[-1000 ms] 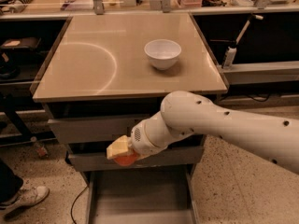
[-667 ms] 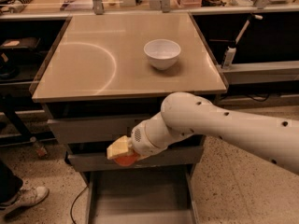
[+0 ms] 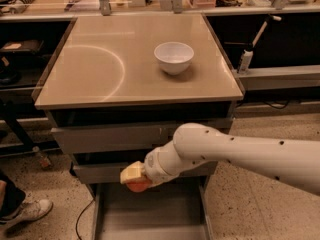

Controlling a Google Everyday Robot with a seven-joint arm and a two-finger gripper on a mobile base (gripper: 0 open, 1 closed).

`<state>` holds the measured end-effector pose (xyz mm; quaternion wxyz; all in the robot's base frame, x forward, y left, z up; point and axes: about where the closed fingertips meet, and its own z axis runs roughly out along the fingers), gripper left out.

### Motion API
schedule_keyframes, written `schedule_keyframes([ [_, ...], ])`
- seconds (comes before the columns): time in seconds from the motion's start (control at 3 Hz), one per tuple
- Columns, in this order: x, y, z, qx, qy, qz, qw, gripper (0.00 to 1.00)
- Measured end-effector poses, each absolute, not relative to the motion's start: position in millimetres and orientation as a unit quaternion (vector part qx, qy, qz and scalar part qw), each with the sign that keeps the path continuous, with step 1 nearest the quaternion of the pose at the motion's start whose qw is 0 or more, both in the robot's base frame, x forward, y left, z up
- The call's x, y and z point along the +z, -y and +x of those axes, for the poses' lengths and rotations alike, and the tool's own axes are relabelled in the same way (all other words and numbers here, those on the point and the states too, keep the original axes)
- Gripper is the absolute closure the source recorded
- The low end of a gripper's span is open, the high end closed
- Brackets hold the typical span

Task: Place apple into bottom drawer

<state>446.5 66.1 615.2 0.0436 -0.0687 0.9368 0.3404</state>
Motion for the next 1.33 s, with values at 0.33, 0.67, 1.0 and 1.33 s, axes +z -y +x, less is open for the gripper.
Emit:
schedule_keyframes([
  [0.33, 552, -62, 445, 0.356, -0.934, -0.02, 0.029, 1.0],
  [0.67, 477, -68, 434, 0.37, -0.928, 0.029, -0.014, 1.0],
  [1.0, 477, -68, 434, 0.37, -0.928, 0.029, -0.014, 1.0],
  [1.33, 437, -75, 434, 0.373, -0.925, 0.057, -0.033, 1.0],
])
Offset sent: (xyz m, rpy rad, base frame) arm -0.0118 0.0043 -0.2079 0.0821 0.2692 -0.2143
